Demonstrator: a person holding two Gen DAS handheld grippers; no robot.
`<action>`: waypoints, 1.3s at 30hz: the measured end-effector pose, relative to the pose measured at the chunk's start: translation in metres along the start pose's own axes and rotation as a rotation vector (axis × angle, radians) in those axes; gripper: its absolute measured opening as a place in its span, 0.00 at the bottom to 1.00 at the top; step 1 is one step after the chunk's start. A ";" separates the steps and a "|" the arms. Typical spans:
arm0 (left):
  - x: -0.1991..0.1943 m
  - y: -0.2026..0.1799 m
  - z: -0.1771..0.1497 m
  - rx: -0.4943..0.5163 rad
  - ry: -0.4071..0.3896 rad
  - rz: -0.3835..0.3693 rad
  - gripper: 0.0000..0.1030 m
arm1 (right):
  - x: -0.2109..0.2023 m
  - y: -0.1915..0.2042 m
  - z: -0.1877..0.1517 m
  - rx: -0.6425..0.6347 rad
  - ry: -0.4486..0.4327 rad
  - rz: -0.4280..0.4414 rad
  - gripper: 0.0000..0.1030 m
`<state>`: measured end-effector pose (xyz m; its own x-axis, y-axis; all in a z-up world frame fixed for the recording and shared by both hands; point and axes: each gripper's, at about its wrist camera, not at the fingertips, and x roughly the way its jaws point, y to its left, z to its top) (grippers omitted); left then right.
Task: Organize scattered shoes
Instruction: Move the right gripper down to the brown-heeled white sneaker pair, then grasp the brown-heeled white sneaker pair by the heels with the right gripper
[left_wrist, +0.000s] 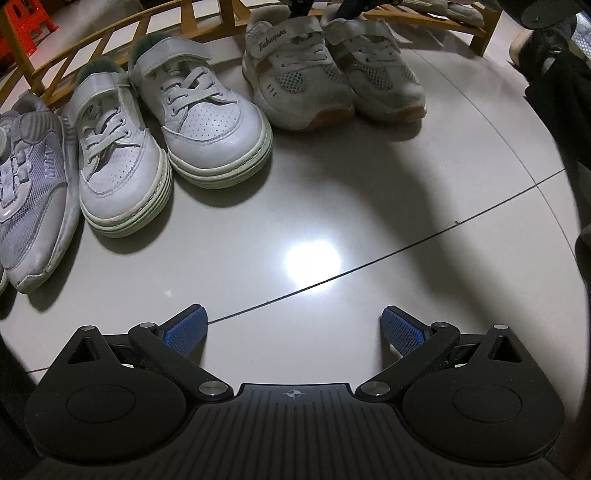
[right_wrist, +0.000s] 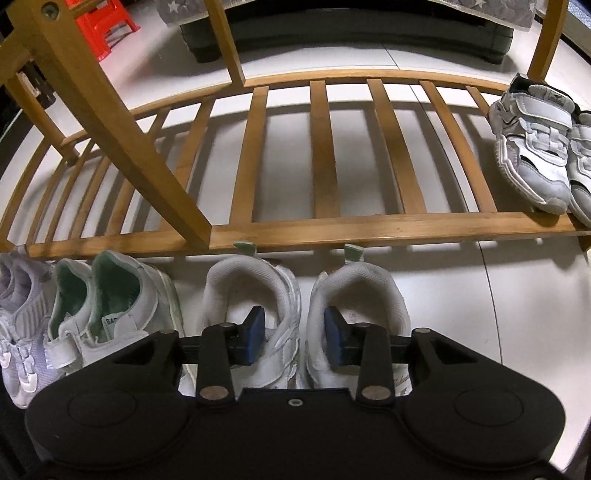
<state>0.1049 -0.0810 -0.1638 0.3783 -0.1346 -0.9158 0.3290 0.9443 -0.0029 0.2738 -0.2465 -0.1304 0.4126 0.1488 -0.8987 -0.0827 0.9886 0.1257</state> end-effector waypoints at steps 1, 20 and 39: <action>0.000 0.000 0.000 0.000 -0.001 0.000 0.99 | 0.001 -0.001 0.000 0.005 0.004 0.001 0.34; -0.022 0.010 -0.022 -0.007 -0.015 0.003 0.99 | 0.001 -0.009 -0.009 0.008 -0.006 0.018 0.22; -0.039 0.019 -0.046 -0.010 -0.021 0.004 0.99 | -0.044 -0.057 -0.018 0.030 -0.166 0.007 0.20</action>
<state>0.0568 -0.0438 -0.1466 0.3979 -0.1370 -0.9071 0.3192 0.9477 -0.0032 0.2439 -0.3101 -0.1055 0.5565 0.1553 -0.8162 -0.0605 0.9873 0.1466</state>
